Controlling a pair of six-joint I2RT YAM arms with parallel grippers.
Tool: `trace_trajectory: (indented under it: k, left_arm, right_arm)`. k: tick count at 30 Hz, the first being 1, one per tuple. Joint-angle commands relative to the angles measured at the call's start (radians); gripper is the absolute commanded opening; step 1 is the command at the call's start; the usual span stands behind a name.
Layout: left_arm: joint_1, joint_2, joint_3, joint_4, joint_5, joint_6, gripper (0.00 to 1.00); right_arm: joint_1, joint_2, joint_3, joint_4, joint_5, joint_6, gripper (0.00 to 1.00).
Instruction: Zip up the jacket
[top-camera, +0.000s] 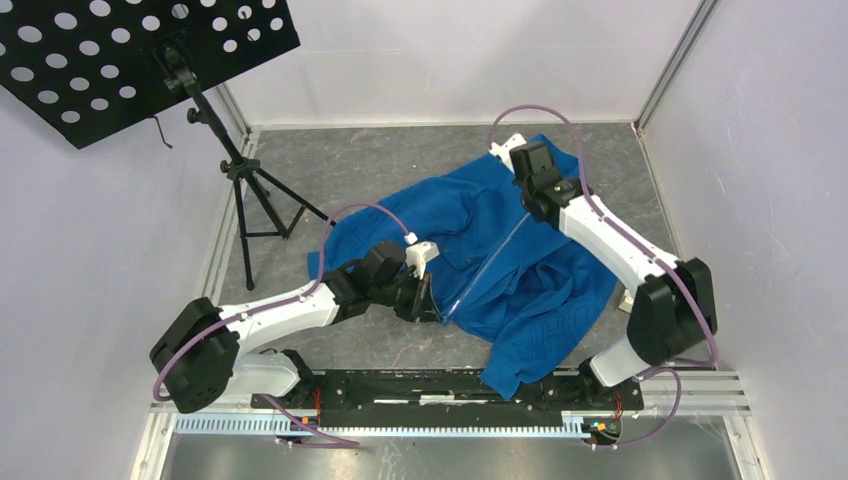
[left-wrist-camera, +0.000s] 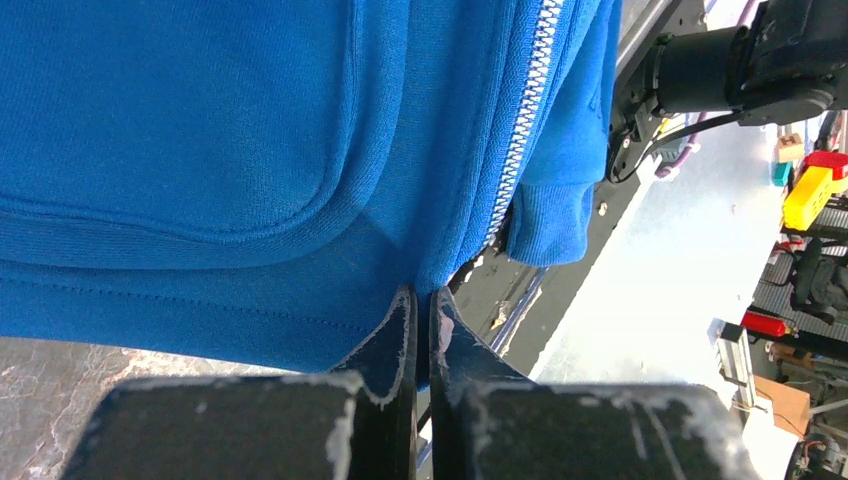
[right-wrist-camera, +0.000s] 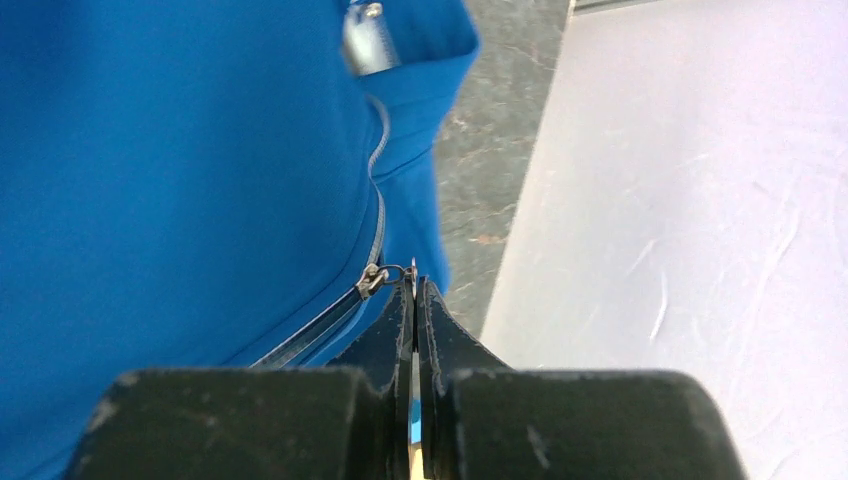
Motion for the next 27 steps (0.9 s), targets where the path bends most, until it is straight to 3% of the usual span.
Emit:
trace_trajectory:
  k: [1,13,20,27]
  left_arm:
    - [-0.014,-0.031,-0.072,-0.031,0.033,-0.004,0.02]
    - [-0.019,-0.186,-0.178,-0.103,-0.075,-0.075,0.02]
    - [-0.02,-0.304,-0.25,-0.182,-0.174,-0.13,0.02]
    - [-0.019,-0.237,-0.192,-0.098,-0.133,-0.126,0.02]
  right_arm:
    - [-0.114,0.095,0.146,0.126,0.056,-0.175,0.0]
    - [-0.327,0.362,0.337,0.3,-0.004,-0.33,0.0]
    - [-0.359,0.438,0.412,0.347,-0.052,-0.352,0.0]
    - [-0.371,0.472,0.437,0.365,-0.04,-0.304,0.0]
